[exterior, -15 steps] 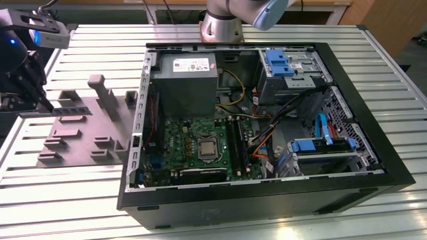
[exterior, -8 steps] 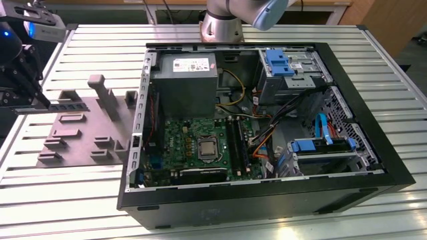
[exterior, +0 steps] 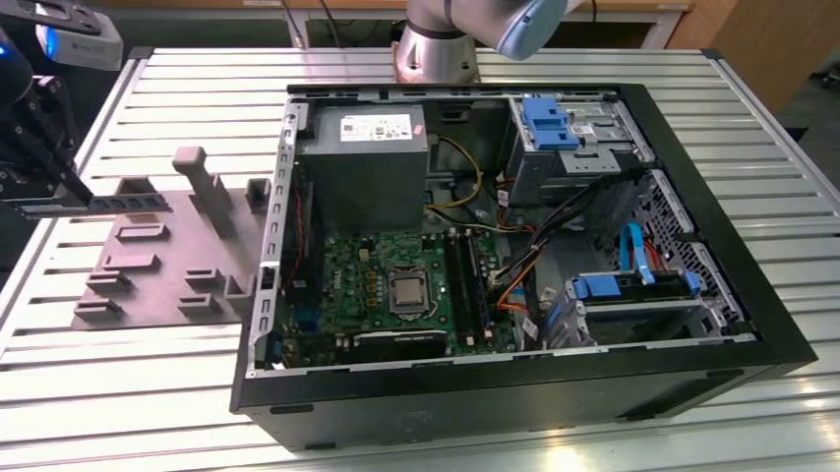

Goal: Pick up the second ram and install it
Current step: 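Pick up the second ram and move it above second insertion slot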

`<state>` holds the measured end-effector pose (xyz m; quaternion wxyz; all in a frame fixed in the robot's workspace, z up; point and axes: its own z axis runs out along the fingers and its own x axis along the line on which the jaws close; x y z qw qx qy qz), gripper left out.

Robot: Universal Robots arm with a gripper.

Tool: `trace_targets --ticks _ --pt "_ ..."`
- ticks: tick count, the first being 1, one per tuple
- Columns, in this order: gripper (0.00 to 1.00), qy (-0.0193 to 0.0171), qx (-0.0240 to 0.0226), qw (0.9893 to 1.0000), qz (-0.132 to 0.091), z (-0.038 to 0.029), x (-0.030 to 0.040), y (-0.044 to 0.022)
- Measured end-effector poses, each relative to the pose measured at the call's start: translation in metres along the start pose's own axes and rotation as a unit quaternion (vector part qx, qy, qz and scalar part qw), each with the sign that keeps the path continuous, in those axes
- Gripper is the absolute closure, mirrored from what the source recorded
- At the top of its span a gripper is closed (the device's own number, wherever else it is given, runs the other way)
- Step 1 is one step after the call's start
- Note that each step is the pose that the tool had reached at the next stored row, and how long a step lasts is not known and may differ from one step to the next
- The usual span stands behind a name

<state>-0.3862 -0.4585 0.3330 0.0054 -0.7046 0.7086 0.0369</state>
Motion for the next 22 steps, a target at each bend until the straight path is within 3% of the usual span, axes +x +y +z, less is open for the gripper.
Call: trace_targets --ticks 2,3,22 --pt "0.88 -0.0002 0.0 1.0 0.0 -0.0027 -0.0001 0.0001" --pt "0.88 -0.0007 0.0 1.0 0.0 -0.0086 -0.0005 0.0004" --pt "0.88 -0.002 0.0 1.0 0.0 -0.0376 -0.0022 0.0017"
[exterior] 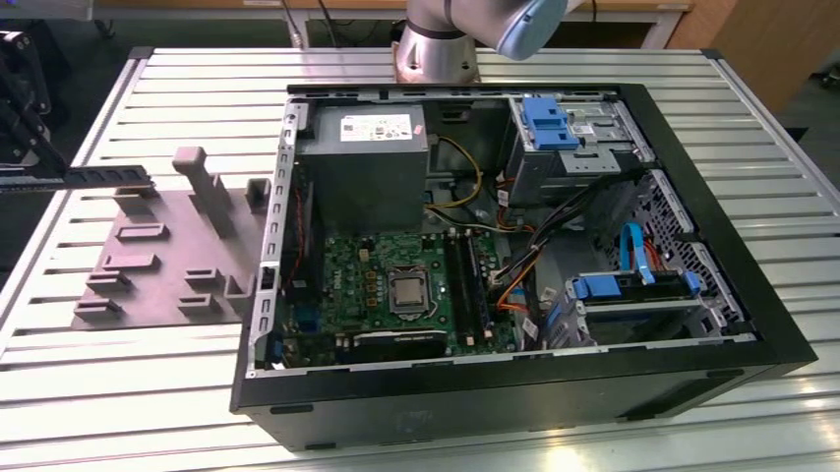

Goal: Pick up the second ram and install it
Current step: 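Pick up the second ram and move it above second insertion slot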

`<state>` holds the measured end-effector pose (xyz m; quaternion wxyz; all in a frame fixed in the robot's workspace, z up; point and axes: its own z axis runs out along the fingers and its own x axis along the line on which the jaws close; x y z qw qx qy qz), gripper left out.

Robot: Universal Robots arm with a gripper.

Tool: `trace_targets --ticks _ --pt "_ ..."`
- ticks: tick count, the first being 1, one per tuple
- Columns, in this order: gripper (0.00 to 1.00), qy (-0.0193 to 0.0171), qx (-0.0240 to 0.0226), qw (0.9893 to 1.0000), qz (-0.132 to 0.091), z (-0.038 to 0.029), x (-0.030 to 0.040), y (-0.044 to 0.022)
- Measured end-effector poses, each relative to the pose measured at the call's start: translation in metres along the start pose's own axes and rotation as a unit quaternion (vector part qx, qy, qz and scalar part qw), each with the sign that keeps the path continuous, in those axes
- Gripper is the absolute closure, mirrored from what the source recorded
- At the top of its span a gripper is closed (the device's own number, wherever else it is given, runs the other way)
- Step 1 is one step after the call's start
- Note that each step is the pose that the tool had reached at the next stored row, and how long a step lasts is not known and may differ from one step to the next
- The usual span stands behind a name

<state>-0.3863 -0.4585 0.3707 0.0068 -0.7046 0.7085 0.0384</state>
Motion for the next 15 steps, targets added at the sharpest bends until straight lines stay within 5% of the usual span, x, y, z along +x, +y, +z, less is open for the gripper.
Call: trace_targets --ticks 15 --pt "0.88 -0.0009 0.0 1.0 0.0 -0.0244 -0.0016 0.0011"
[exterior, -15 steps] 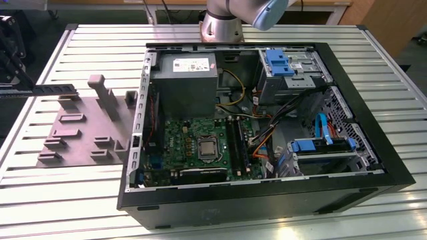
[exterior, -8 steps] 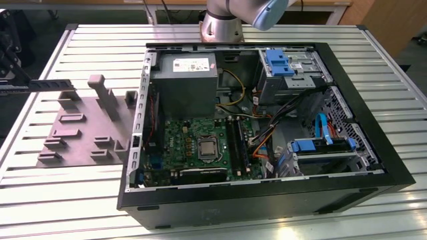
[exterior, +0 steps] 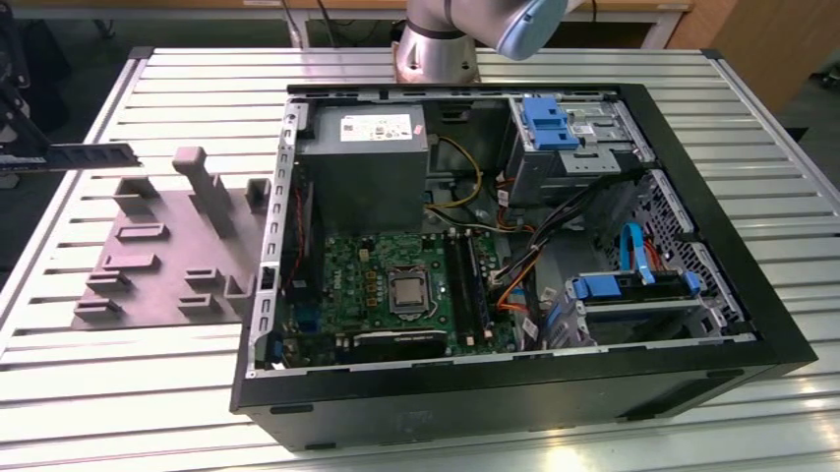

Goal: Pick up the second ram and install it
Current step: 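Pick up the second ram and move it above second insertion slot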

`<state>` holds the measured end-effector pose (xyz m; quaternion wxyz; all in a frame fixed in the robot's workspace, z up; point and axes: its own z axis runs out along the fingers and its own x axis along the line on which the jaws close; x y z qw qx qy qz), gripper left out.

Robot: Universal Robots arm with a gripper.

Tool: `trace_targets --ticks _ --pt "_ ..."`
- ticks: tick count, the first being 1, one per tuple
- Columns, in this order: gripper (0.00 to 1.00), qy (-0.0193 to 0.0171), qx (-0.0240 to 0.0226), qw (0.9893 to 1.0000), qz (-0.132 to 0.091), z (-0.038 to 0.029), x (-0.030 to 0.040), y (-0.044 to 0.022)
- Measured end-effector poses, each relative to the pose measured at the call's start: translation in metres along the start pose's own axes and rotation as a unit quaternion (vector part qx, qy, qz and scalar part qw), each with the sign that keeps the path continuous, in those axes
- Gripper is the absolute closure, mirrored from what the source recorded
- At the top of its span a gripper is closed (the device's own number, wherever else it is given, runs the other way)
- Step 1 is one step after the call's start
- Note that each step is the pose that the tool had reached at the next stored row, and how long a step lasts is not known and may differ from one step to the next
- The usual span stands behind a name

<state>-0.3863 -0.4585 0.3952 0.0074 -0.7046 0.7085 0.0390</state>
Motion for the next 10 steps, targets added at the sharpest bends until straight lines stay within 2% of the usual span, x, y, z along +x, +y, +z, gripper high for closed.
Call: trace_targets --ticks 10 --pt "0.88 -0.0007 0.0 1.0 0.0 -0.0154 -0.001 0.0007"
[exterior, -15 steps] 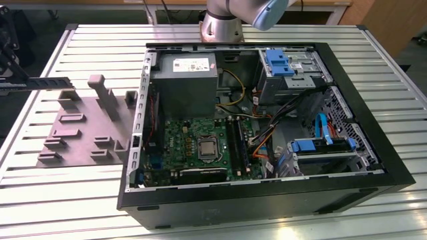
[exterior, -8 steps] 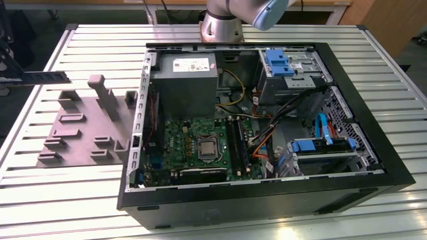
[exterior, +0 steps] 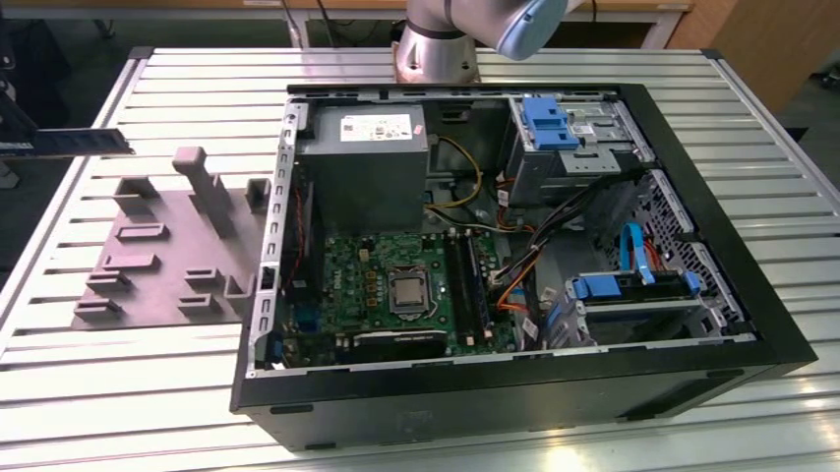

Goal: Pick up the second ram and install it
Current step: 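Pick up the second ram and move it above second insertion slot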

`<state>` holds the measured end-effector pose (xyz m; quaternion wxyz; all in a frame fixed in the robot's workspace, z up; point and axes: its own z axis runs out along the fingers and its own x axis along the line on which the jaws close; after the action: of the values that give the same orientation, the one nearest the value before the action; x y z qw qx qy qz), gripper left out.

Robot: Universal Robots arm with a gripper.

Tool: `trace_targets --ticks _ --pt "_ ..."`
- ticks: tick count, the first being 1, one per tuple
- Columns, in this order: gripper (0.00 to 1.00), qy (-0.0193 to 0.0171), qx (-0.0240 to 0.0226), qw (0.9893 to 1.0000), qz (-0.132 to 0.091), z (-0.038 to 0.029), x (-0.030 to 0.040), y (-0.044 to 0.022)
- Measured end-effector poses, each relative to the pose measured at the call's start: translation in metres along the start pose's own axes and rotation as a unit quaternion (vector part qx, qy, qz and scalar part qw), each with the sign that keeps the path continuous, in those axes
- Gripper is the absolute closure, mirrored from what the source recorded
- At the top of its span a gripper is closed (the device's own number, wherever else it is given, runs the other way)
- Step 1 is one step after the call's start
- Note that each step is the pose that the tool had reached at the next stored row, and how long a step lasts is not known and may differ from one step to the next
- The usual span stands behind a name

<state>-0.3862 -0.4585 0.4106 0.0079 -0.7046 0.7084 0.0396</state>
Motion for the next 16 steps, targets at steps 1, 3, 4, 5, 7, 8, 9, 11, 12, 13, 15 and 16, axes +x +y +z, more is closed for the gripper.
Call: trace_targets --ticks 1,3,4,5,7,8,9,11,12,13,15,16 --pt "0.88 -0.0001 0.0 1.0 0.0 -0.0014 -0.0001 0.0001" --pt "0.88 -0.0002 0.0001 1.0 0.0 -0.0035 -0.0002 0.0002" --pt "0.88 -0.0002 0.0001 1.0 0.0 -0.0037 -0.0002 0.0002" --pt "0.88 -0.0002 0.0001 1.0 0.0 -0.0037 -0.0002 0.0002" --pt "0.88 -0.0002 0.0001 1.0 0.0 -0.0038 -0.0002 0.0002" --pt "0.88 -0.0002 0.0001 1.0 0.0 -0.0038 -0.0003 0.0002" --pt "0.88 -0.0002 0.0001 1.0 0.0 -0.0038 -0.0002 0.0002" --pt "0.88 -0.0001 -0.0001 1.0 0.0 -0.004 -0.0002 -0.0007" --pt "0.88 -0.0002 0.0 1.0 0.0 -0.0039 -0.0002 -0.0013" --pt "0.88 -0.0002 0.0 1.0 0.0 -0.0039 -0.0002 -0.0018" --pt "0.88 -0.0002 0.0001 1.0 0.0 -0.0039 -0.0002 -0.0033" --pt "0.88 -0.0002 0.0 1.0 0.0 -0.004 -0.0003 -0.004"
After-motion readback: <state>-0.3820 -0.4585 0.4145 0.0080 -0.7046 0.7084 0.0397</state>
